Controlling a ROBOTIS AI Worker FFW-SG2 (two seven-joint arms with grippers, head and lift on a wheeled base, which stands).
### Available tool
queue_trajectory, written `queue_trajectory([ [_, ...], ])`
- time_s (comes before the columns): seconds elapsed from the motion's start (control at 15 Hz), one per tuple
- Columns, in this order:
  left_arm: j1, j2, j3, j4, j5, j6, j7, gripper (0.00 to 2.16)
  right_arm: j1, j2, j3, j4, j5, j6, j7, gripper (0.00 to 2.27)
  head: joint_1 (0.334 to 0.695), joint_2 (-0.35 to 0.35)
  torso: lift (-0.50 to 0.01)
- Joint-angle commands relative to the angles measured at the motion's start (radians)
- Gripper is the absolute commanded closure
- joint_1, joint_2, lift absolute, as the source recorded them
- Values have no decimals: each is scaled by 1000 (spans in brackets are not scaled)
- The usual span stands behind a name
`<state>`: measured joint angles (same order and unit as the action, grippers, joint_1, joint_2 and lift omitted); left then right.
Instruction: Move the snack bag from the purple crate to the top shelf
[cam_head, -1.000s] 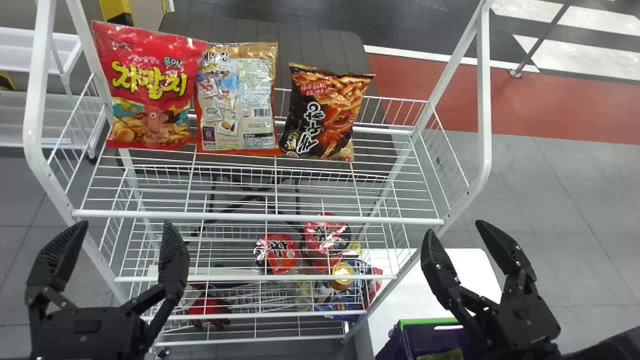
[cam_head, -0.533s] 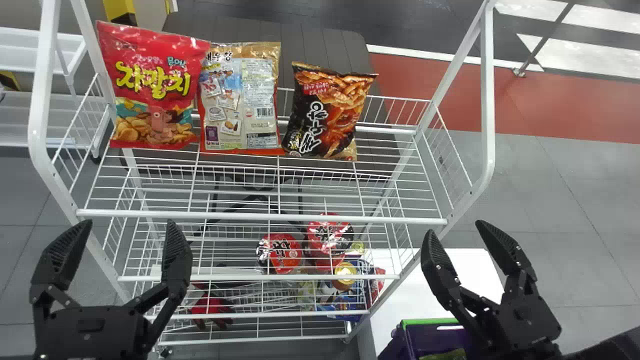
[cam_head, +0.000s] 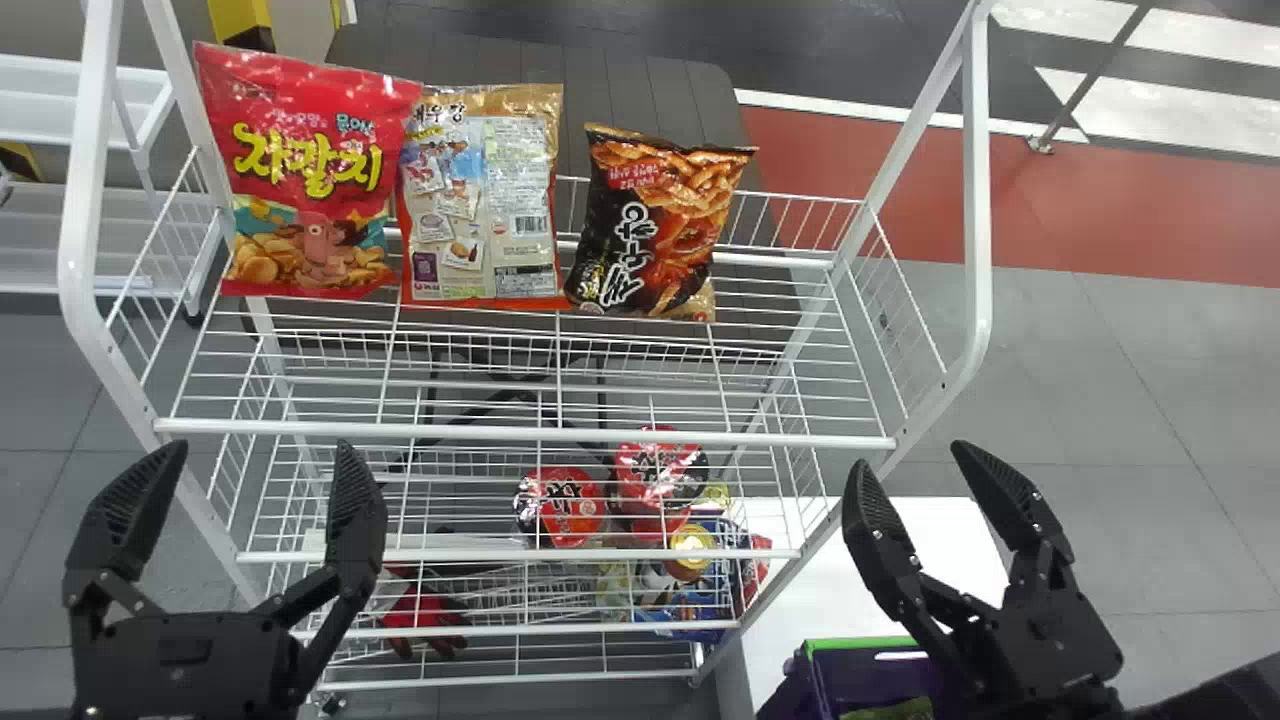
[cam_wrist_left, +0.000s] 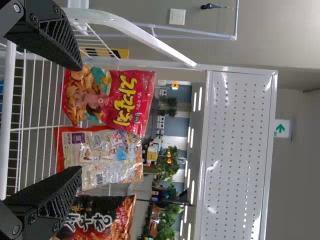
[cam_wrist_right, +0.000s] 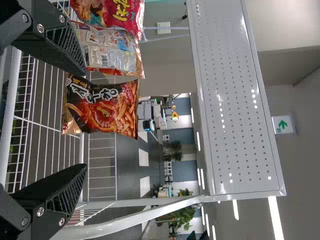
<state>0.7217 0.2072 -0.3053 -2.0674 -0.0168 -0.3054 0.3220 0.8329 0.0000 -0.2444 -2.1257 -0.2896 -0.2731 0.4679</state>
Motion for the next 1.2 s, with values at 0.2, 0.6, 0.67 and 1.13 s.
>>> queue_trajectory([
  [0.2, -2, 0, 0, 4, 3, 1, 0, 117, 0, 1, 5, 0, 0, -1, 0, 188, 695, -203, 0],
  [0.6, -4, 0, 0, 4, 5, 1, -1, 117, 0, 1, 7, 0, 0, -1, 0, 188, 695, -200, 0],
  [0.67, -4, 0, 0, 4, 5, 1, -1, 117, 0, 1, 7, 0, 0, -1, 0, 188, 695, -200, 0],
  [1.13, -2, 0, -3, -3, 5, 1, 0, 117, 5, 1, 5, -8, 0, -1, 0, 188, 695, -201, 0],
])
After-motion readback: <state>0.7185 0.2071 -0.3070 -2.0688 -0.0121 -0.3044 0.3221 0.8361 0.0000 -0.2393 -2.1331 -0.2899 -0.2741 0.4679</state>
